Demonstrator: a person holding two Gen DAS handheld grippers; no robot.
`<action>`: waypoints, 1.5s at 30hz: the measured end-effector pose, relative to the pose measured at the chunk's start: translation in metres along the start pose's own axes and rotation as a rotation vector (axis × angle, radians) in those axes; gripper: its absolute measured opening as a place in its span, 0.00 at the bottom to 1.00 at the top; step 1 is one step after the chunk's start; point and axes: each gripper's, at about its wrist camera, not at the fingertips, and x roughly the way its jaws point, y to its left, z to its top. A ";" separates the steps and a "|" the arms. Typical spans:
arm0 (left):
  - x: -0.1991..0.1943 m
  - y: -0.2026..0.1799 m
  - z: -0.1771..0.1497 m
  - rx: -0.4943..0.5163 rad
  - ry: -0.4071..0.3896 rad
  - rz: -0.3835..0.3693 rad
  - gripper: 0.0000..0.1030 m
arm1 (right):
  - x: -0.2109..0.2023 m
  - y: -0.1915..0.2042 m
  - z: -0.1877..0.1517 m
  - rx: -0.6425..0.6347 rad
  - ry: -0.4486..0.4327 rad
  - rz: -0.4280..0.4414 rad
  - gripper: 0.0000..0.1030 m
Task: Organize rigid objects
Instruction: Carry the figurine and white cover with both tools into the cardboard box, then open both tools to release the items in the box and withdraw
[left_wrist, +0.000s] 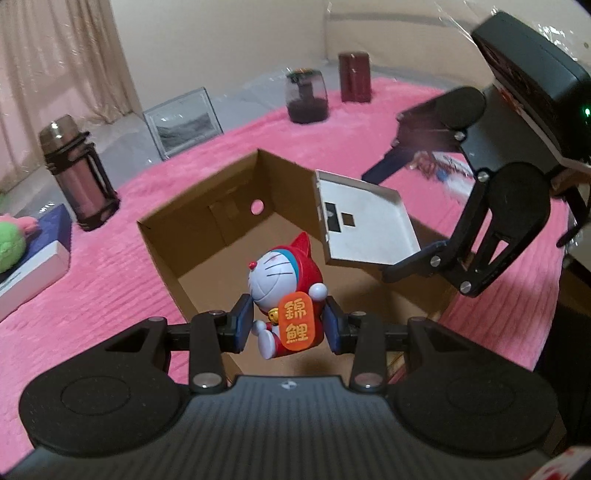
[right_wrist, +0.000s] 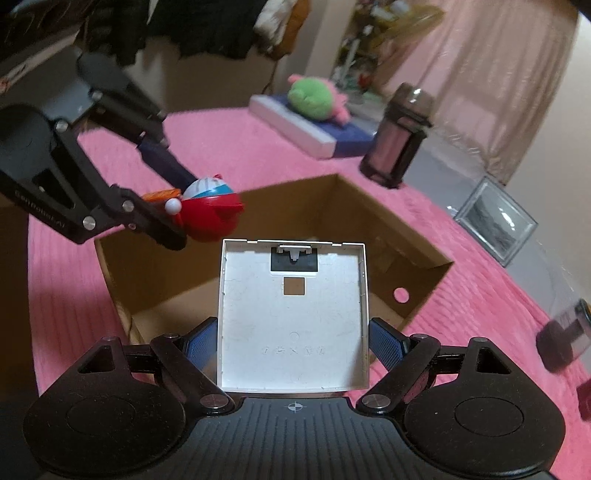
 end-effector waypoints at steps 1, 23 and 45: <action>0.004 0.001 0.000 0.011 0.011 -0.008 0.33 | 0.005 0.000 0.000 -0.014 0.015 0.003 0.80; 0.079 0.011 -0.008 0.221 0.275 -0.209 0.33 | 0.097 -0.015 0.010 -0.205 0.298 0.162 0.80; 0.131 0.010 -0.010 0.345 0.478 -0.286 0.34 | 0.150 -0.005 0.001 -0.404 0.550 0.287 0.80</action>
